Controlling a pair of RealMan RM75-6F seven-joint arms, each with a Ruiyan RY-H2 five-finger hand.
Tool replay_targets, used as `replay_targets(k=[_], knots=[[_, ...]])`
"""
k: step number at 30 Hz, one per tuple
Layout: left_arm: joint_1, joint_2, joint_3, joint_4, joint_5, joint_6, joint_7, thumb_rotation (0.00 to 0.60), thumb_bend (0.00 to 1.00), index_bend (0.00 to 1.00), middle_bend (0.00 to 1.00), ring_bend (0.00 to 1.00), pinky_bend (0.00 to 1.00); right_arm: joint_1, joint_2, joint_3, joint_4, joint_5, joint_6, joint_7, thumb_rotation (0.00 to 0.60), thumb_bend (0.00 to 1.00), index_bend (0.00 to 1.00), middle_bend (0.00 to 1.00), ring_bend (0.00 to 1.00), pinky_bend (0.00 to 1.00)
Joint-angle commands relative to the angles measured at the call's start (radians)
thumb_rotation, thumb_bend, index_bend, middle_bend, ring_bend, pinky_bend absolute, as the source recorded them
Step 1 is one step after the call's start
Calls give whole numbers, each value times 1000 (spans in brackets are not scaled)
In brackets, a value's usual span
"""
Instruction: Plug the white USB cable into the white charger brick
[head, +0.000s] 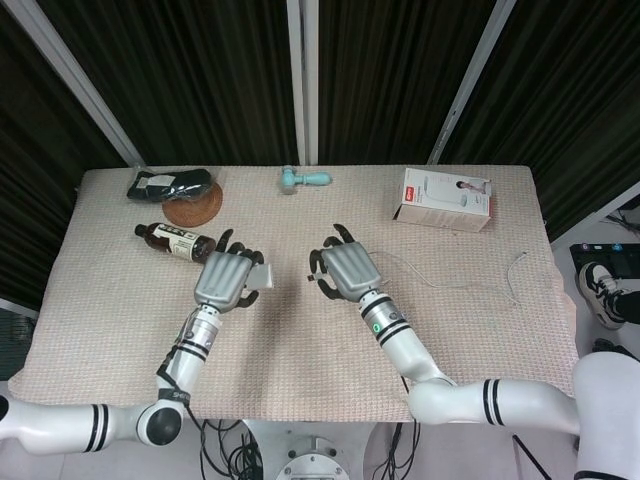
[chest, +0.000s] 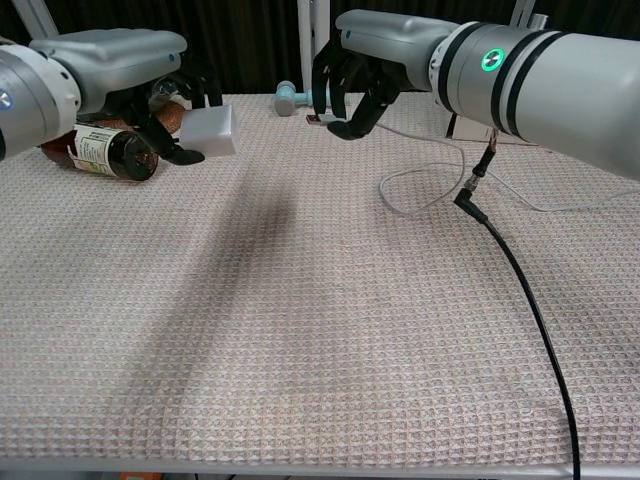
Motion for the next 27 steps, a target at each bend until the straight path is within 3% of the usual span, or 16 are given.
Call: replay_targets(k=[1,15,27], knots=[[-24,-10,-14,-17,-26,22,36,600,262,454,449,227,15,23,-20,7,18,29,17,-18,600,347,638,518,231,0],[-106,-34,-59,-39,-149,57,112,600,260,454,448,227,15,91,-96,16,75,87,71,-49,600,347,642,518,231,0],[-139,-36,-51,-48,-191,84,133,600,259,454,448,227,15,109,-121,24,95,105,102,-51,600,346,642,518,235,0]])
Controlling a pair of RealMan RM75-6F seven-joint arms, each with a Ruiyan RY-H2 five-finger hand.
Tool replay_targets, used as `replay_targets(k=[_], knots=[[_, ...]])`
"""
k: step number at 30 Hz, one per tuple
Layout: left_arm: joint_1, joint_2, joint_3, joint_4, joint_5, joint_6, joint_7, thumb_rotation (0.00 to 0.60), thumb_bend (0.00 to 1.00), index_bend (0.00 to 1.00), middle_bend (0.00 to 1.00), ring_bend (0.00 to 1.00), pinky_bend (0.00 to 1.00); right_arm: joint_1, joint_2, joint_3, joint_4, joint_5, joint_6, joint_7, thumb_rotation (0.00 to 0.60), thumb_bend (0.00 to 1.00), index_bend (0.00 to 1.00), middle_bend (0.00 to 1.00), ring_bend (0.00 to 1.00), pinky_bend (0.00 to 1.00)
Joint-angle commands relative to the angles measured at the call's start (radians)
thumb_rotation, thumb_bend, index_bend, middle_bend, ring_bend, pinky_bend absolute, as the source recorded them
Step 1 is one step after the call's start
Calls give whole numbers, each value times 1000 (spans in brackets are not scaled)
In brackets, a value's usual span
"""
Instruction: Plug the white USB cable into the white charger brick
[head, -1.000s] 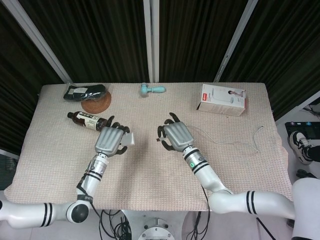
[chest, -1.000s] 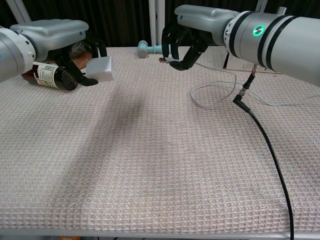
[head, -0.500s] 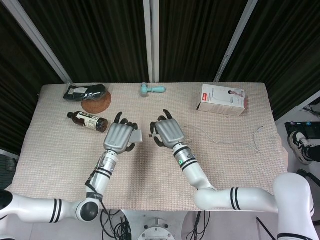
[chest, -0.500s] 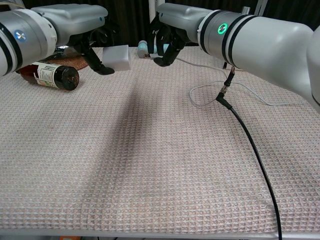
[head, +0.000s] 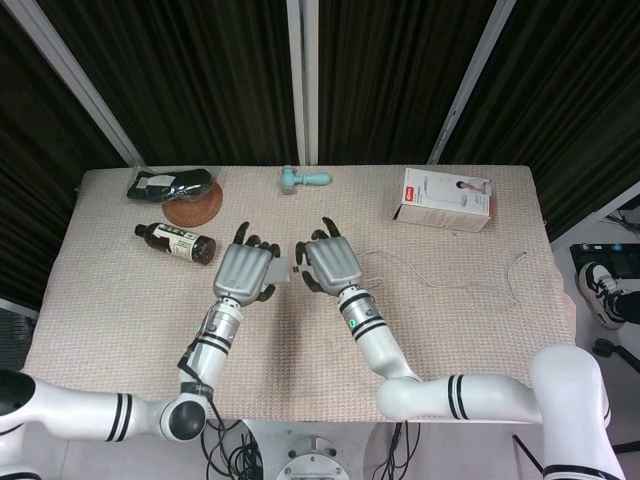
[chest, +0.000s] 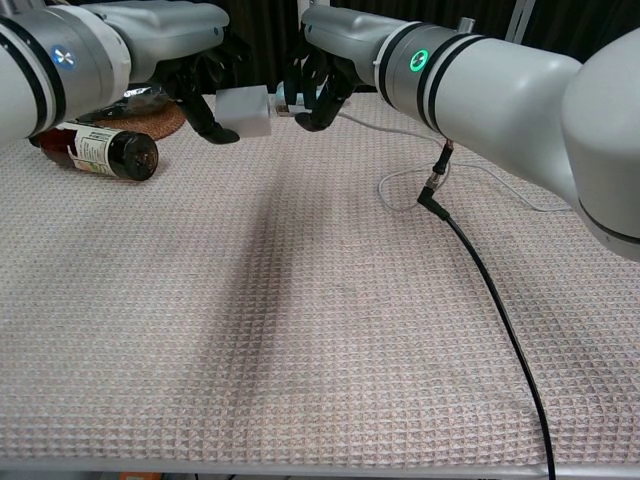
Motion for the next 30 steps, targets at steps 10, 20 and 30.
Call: replay_targets(k=[10,20,30], knots=[[-34,-8,1,-1,-33,16,17,600,257,454,448,226,15,15,-18,2,19,9,3,2,600,346,642,519,237,0],[-62,-16,3,3,-62,23,33,600,256,454,448,226,15,20,-29,1,30,15,9,2,600,346,642,519,237,0],[-93,-33,-4,15,-113,54,73,600,256,454,448,227,16,26,-51,7,38,29,24,-3,600,345,642,519,243,0]])
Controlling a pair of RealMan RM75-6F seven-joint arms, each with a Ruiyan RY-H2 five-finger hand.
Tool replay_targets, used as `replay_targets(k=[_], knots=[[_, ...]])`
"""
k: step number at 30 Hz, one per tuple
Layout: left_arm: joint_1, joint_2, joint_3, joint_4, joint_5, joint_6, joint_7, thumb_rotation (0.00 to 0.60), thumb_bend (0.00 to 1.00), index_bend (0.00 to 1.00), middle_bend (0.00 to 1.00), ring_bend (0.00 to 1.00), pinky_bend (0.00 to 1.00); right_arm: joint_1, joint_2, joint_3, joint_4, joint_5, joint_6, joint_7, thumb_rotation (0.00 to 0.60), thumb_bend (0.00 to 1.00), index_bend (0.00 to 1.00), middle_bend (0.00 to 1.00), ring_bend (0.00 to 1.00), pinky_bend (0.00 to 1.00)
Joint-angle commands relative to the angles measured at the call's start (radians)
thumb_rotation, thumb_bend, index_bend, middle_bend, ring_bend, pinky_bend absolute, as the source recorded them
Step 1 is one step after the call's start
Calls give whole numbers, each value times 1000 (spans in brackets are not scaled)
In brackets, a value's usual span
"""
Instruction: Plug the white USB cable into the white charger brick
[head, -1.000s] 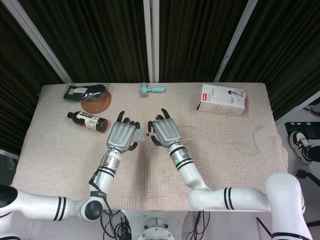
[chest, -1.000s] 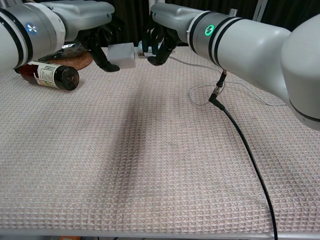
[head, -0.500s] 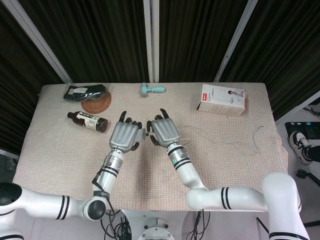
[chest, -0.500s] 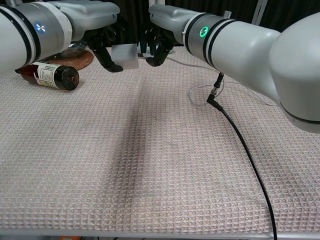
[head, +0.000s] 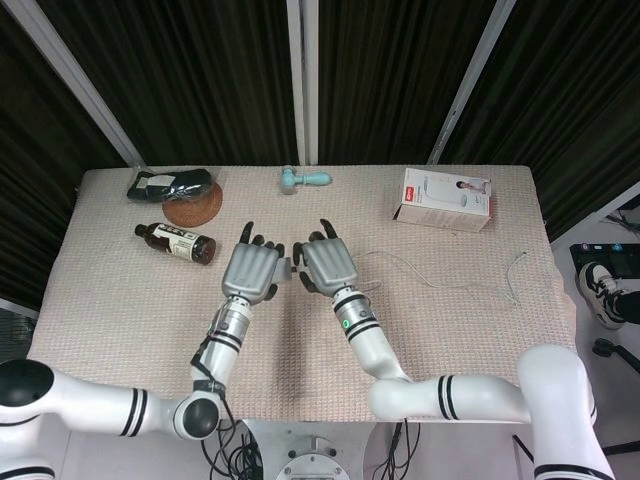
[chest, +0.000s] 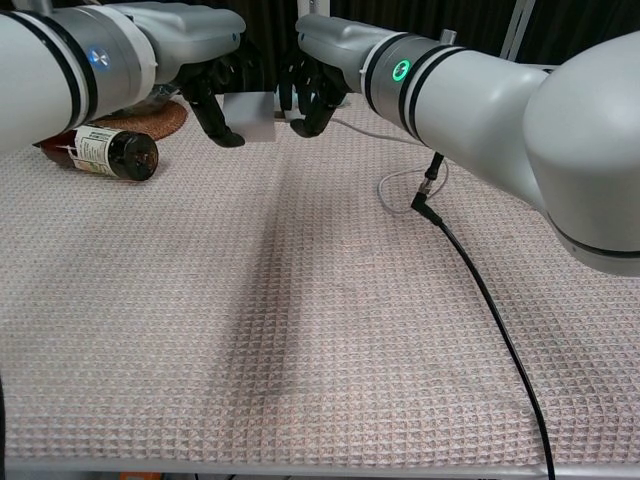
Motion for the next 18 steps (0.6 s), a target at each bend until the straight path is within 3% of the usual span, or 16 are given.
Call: replay_targets(k=[1,18], knots=[[-7,-5,-3,5,-11,6,6,600,256,454,448,227,17,1,-7,2,2,4,5,-1,600,344,642,519,244,0],[-26,-27,-11,37,-28,12,-14,600,255,454,448,228,20,-4,-50,24,34,11,18,33,600,335,642,519,246,0]])
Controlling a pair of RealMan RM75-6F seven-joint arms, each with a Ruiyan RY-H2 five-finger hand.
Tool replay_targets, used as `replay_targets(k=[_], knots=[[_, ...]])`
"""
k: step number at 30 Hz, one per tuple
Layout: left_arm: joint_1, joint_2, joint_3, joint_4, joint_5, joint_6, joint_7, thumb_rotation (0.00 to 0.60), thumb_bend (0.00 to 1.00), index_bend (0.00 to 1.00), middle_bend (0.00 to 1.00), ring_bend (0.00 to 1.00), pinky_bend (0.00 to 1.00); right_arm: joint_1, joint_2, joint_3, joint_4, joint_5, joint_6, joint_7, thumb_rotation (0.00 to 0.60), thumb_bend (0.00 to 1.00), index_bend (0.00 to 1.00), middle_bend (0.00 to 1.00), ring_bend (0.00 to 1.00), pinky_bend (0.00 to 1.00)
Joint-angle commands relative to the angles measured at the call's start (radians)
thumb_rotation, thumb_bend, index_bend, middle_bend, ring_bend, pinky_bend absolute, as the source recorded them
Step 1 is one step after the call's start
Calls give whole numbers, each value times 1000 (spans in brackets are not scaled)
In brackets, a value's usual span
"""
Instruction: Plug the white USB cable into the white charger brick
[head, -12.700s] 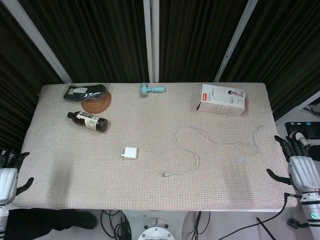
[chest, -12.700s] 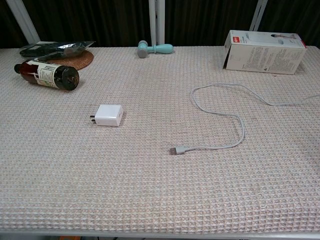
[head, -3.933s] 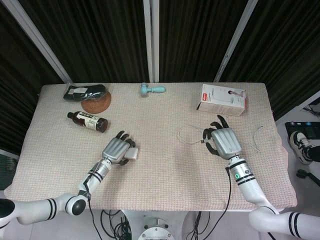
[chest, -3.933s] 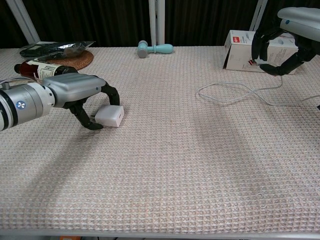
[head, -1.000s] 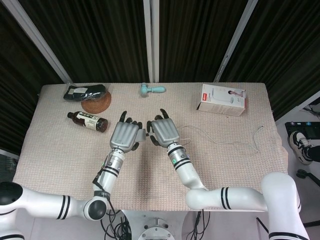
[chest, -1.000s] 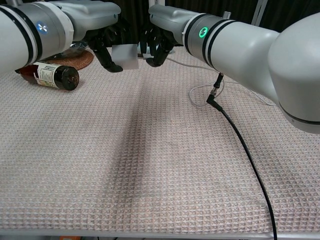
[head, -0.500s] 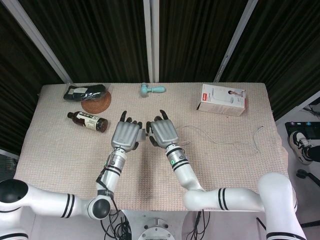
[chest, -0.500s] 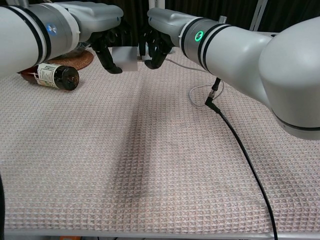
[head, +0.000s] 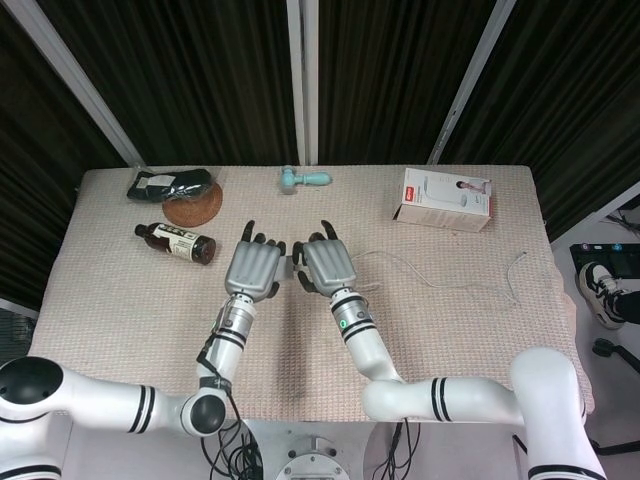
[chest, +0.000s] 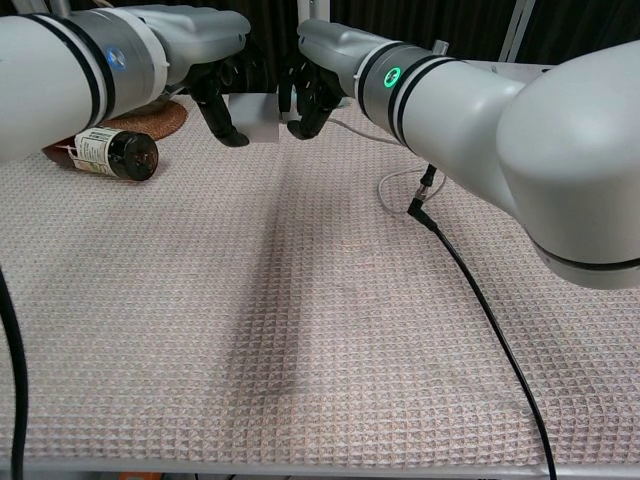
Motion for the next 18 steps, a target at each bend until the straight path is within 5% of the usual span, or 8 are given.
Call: replay_targets(k=[1,18], knots=[[-3,-3,-3,3,-4,0,-2,600,255,454,448,228,21,-1,-7,4,5,-1,2,5,600,334,642,519,247,0],[0,-10,-8,19,2,-8,-48,600,254,454,448,228,34,-20,-34,26,21,-13,-15,65,600,325,618,519,247,0]])
